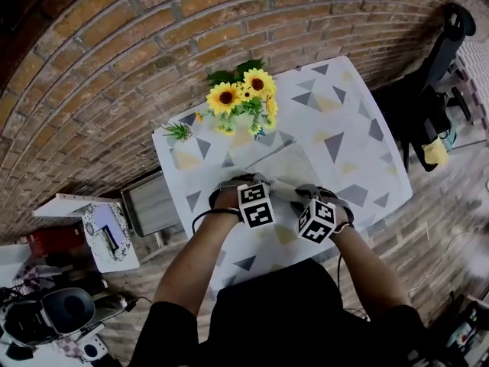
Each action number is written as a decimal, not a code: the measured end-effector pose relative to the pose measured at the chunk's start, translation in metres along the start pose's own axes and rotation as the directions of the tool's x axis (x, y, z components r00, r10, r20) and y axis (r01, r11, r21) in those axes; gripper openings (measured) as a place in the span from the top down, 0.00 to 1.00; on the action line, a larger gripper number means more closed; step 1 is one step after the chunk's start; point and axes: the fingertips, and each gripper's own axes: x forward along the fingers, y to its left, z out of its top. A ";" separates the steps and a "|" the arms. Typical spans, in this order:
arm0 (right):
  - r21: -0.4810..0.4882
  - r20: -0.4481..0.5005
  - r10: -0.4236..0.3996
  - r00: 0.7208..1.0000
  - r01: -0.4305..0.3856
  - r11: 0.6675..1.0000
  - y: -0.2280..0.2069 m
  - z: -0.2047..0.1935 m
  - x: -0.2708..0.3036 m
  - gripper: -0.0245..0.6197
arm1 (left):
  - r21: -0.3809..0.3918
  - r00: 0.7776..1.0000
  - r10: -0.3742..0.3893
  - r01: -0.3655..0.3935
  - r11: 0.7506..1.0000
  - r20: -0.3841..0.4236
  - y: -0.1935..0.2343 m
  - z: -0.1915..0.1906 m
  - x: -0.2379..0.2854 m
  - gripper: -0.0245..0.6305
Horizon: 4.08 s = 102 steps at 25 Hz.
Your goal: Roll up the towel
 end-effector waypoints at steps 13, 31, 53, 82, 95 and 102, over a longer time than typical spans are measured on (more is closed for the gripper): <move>0.005 -0.011 0.113 0.993 -0.113 0.994 0.117 -0.003 -0.022 0.80 | 0.058 0.980 -0.201 0.201 0.978 0.003 -0.143 -0.042 -0.034 0.85; 0.098 -0.015 0.121 0.993 -0.119 0.988 0.074 -0.010 -0.018 0.75 | 0.114 0.997 -0.031 0.022 0.993 0.076 -0.099 -0.024 -0.040 0.69; -0.070 0.085 0.081 0.993 -0.075 0.995 0.020 0.027 -0.027 0.61 | -0.049 0.979 0.197 -0.195 0.980 0.050 -0.016 -0.013 -0.034 0.53; -0.140 0.136 -0.051 0.989 0.071 0.988 -0.050 0.056 -0.020 0.66 | -0.303 0.939 0.344 -0.326 0.895 0.006 0.058 -0.035 -0.044 0.59; -0.069 0.183 0.014 0.983 -0.001 0.998 -0.066 0.046 -0.017 0.68 | -0.673 0.877 0.480 -0.349 0.652 0.010 0.069 -0.045 -0.078 0.62; 0.064 0.294 -0.047 0.955 0.029 0.998 -0.068 0.059 -0.063 0.77 | -0.832 0.776 0.622 -0.277 0.480 0.100 0.053 -0.066 -0.133 0.74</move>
